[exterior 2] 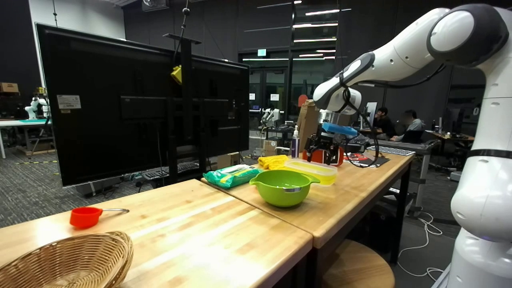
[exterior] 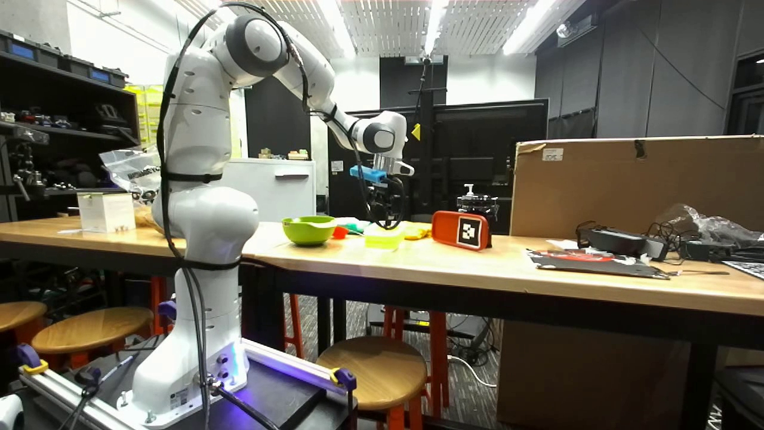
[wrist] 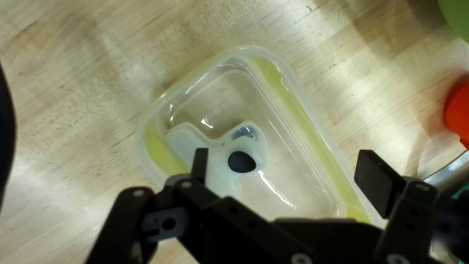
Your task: Move the white object to the counter
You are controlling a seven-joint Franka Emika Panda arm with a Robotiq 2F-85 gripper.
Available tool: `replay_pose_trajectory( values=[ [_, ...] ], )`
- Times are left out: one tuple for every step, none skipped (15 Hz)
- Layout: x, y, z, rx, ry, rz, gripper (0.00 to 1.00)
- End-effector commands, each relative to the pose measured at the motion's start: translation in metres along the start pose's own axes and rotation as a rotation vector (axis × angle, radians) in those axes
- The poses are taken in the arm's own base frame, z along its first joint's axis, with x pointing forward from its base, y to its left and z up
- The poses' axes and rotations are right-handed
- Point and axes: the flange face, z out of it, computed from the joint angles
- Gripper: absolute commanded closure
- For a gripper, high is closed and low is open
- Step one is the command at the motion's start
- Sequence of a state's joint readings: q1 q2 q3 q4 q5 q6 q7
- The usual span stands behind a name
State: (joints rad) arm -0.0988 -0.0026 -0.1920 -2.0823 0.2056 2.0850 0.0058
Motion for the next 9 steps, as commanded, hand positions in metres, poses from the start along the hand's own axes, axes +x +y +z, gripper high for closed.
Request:
replay_pose_trajectory(
  values=[
    [0.004,0.002,0.008,0.015,-0.004,0.052,0.00],
    [0.005,0.003,0.011,0.016,-0.009,0.058,0.00],
    [0.006,0.004,0.015,0.018,-0.013,0.066,0.00],
    [0.007,0.005,0.018,0.019,-0.018,0.070,0.00],
    [0.008,0.005,0.022,0.026,-0.022,0.073,0.00],
    [0.010,0.006,0.025,0.031,-0.025,0.076,0.00],
    [0.011,0.006,0.029,0.035,-0.028,0.080,0.00],
    [0.012,0.006,0.032,0.037,-0.032,0.084,0.00],
    [0.014,0.005,0.035,0.040,-0.035,0.088,0.00]
  ],
)
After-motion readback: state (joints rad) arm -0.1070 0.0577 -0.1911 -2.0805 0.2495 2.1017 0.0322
